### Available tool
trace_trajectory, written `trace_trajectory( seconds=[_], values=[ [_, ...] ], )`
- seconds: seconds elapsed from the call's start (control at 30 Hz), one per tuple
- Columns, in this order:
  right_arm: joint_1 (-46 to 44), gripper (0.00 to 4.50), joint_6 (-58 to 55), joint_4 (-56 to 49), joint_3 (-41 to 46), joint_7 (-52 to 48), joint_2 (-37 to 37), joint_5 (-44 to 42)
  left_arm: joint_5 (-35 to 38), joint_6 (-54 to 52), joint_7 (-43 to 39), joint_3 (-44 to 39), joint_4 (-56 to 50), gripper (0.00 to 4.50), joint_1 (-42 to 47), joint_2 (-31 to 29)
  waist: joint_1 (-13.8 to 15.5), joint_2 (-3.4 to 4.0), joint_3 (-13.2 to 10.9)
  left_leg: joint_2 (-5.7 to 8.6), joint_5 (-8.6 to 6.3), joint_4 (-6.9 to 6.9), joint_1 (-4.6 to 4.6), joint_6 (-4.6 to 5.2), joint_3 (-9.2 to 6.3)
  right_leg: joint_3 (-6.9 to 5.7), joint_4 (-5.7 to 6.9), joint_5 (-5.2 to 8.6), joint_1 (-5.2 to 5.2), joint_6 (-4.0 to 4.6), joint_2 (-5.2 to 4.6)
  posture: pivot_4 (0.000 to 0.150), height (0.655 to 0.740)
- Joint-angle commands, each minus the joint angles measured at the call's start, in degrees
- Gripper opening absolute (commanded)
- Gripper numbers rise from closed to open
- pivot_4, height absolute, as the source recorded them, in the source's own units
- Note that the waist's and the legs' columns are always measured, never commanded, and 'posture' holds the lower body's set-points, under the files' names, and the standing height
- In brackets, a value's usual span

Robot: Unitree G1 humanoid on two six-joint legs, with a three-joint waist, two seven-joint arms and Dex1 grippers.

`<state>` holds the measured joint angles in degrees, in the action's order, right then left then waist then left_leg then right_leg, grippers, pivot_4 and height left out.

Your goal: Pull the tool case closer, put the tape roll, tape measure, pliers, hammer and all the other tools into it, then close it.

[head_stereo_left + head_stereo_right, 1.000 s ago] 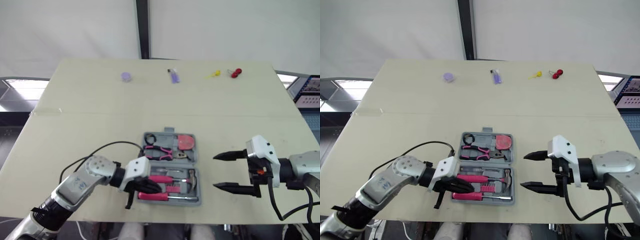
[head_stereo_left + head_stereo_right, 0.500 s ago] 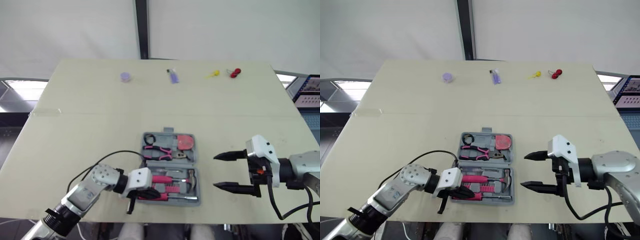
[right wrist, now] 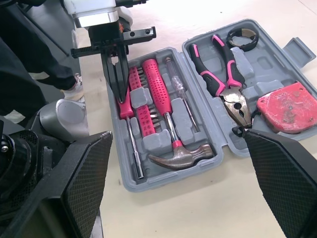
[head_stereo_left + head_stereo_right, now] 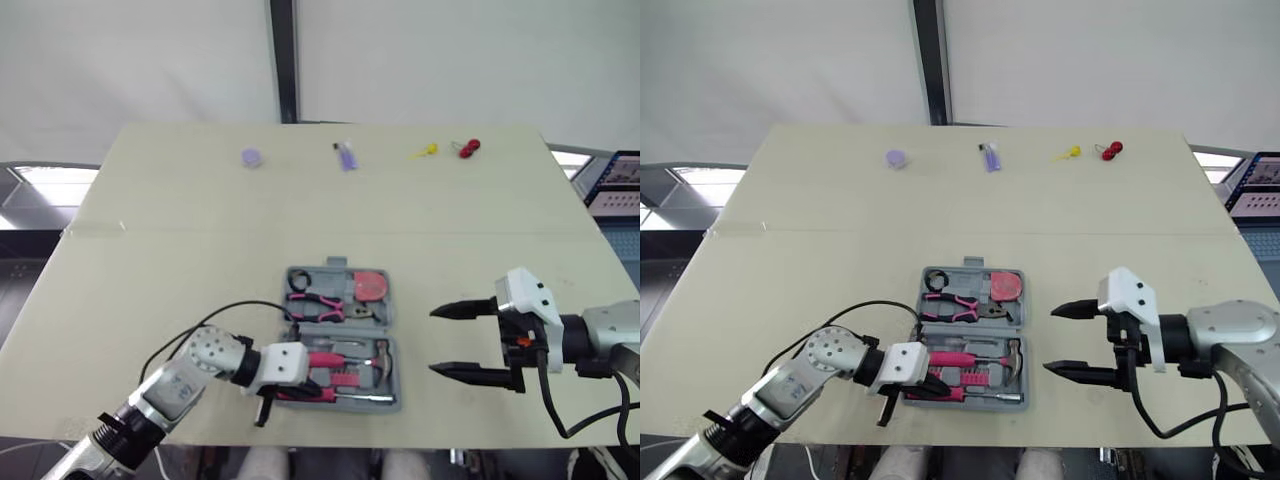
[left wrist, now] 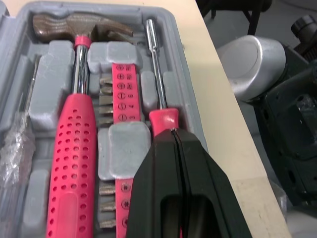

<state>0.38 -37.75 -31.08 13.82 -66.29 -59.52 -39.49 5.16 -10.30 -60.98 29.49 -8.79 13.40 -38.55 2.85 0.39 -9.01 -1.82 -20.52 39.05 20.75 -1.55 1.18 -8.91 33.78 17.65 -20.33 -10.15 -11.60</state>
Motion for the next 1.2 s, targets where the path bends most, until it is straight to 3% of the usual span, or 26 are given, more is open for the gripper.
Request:
trace_trajectory(
  seconds=[0.03,0.13,0.33,0.47,0.7,1.03,1.2],
  values=[
    [-0.2,4.5,-0.2,-1.1,2.0,0.0,-1.0,-1.0,-7.5,-3.7,0.1,4.4,6.6,0.03,-2.3,-1.9,0.0,0.01,0.0,0.0,0.0,-0.07,-0.16,0.0,0.02,0.01,-0.02,0.0,0.13,0.0,0.0,0.15,0.74],
    [-0.1,4.5,-0.3,-1.1,2.1,0.0,-0.9,-1.0,-7.6,-3.3,0.0,4.7,7.0,0.03,-2.5,-1.9,-0.1,0.07,0.2,0.0,-0.04,-0.26,-0.64,0.04,0.03,-0.01,-0.27,0.0,0.68,0.0,0.01,0.15,0.74],
    [-0.4,4.5,0.0,-0.1,1.8,0.1,-0.3,-1.0,-0.9,-4.2,0.4,-0.5,4.4,0.03,-2.1,1.1,-0.1,0.06,0.2,0.0,-0.06,-0.25,-0.65,0.04,0.02,-0.01,-0.28,0.0,0.7,0.0,0.01,0.15,0.74],
    [-1.0,4.5,0.8,2.7,1.4,0.1,0.5,-0.5,7.2,-9.7,-0.3,-7.1,-0.2,1.19,-1.5,2.8,-0.1,-0.01,0.2,0.0,-0.07,-0.17,-0.56,0.04,0.0,-0.03,-0.26,0.0,0.65,0.0,0.01,0.15,0.74],
    [-1.4,4.5,1.6,10.4,3.9,2.1,2.7,0.3,22.5,-27.8,4.3,-22.9,-12.5,4.47,1.7,1.7,0.0,-0.02,-0.1,-0.01,-0.07,-0.06,-0.42,0.04,-0.12,-0.06,-0.24,0.0,0.61,0.0,0.01,0.15,0.74],
    [-0.4,4.5,13.9,33.6,8.1,7.4,9.5,9.3,16.3,-17.8,13.1,-48.8,5.3,4.47,-9.7,-8.0,-1.6,0.07,-0.1,-0.01,-0.07,-0.33,-0.51,0.04,0.0,-0.05,-0.26,0.01,0.51,0.0,0.03,0.15,0.74],
    [-1.8,4.5,17.6,39.0,8.3,8.8,10.9,11.2,13.5,-8.8,14.4,-55.5,16.7,4.47,-13.8,-10.1,-1.8,0.2,-0.2,-0.03,-0.07,-0.48,-0.54,0.03,0.15,-0.01,-0.27,0.01,0.38,-0.01,0.01,0.15,0.74]
  ],
)
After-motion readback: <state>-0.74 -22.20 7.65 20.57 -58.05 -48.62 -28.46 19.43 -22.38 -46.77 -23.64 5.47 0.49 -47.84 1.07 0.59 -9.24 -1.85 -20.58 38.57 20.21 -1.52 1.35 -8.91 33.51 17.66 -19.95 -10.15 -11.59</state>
